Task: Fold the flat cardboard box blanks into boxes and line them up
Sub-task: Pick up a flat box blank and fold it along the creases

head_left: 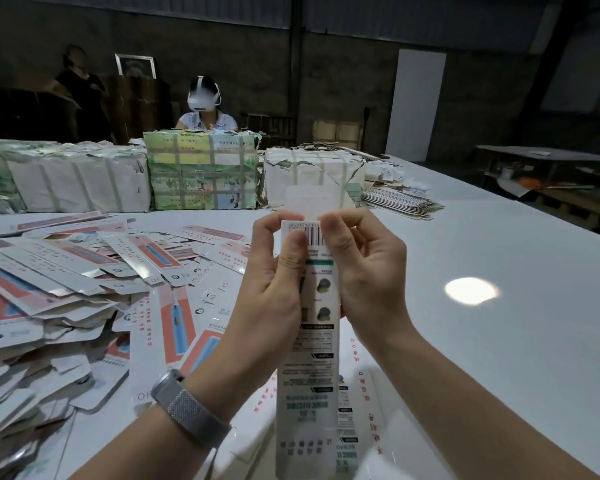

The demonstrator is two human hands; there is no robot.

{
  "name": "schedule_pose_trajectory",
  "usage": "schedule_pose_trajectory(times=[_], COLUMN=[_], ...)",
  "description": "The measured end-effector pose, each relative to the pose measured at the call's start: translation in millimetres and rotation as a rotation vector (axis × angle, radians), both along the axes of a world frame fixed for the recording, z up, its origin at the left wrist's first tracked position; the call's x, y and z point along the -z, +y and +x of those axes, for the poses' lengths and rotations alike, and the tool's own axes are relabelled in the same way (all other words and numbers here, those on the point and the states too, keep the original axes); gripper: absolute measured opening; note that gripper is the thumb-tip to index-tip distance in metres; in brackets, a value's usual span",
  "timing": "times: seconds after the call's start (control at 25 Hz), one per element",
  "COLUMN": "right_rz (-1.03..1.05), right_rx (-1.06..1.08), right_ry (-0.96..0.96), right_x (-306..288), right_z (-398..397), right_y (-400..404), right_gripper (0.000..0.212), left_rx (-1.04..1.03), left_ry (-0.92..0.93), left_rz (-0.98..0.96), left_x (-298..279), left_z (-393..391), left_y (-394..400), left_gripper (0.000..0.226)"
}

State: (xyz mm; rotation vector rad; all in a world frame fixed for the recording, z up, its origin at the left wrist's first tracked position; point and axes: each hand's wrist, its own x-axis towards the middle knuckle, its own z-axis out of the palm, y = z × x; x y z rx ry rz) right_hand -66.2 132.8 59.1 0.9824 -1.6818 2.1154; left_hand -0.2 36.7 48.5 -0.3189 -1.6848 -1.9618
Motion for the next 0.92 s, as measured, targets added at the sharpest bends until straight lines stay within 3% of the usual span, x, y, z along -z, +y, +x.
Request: schedule_pose_trajectory(times=[0.08,0.24,0.4,0.6,0.76,0.92], right_rz=[0.017,0.014,-0.024,-0.019,0.029,0.037], right_rx=[0.018,-0.044,-0.205,-0.32,-0.287,-0.295], right_ry=[0.013,-0.014,-0.081,-0.157,-0.125,-0.105], right_x=[0.6,-4.6,-9.0,-10.5,-7.0,-5.4], right_z=[-1.3,-3.5,-11.7,-16.8,-17.6,-17.2], right_y=[1.0,2.8,7.1,14.0,14.3,12.0], right_gripper=[0.029,0.014,0.039,0.035,0.017,0.012], left_rx=[-0.019,-0.013,0.061,0.07,0.121,0.02], left_ry=[0.004,-0.027,-0.085,-0.192,-0.267,-0.222], left_rz=[-0.034,-0.045,-0.021,0.011,0.063,0.027], left_x=[-1.0,-4.0,-5.9,-9.2,-10.6,-8.3], left_z=[-0.5,0.1,0.7,2.7,3.3,-0.1], left_y=[0.1,0.8,0.2,-0.5,-3.8,-6.7], left_gripper=[0.017,0.019,0.027,0.037,0.009,0.003])
